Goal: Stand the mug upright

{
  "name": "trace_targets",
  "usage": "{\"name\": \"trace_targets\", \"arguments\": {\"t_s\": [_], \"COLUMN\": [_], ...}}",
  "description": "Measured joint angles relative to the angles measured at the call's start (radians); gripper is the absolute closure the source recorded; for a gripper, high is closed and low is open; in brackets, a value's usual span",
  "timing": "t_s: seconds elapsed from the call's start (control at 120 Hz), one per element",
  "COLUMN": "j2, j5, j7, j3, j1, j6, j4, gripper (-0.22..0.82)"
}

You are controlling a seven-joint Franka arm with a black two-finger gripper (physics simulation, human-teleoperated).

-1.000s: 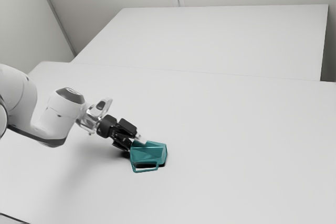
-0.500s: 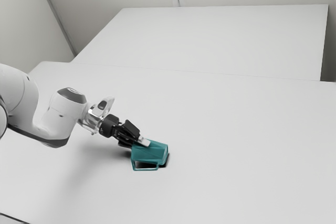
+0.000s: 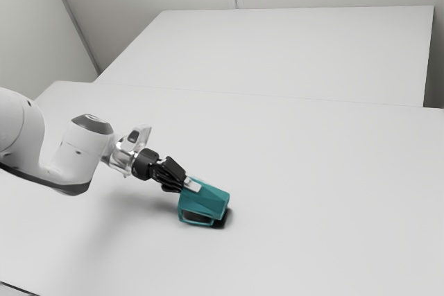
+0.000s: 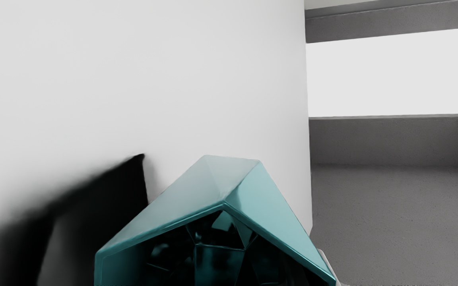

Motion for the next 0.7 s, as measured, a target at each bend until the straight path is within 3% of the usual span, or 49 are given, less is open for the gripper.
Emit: {"name": "trace_targets", "arguments": {"t_s": [0.333,0.558,0.7], "j2": [-0.135,-0.208,-0.239], "j5": [-0.005,0.105,0.212], "j7": [-0.016,-0.081,-0.148], "j3": [0.003,-0.014,-0.059], "j1": [-0.057,-0.075,-0.073], "j6": [-0.006,0.099,0.184], "j4": [-0.011,-0.002,0.007], "gripper": [0.78,0.79,0.79]}}
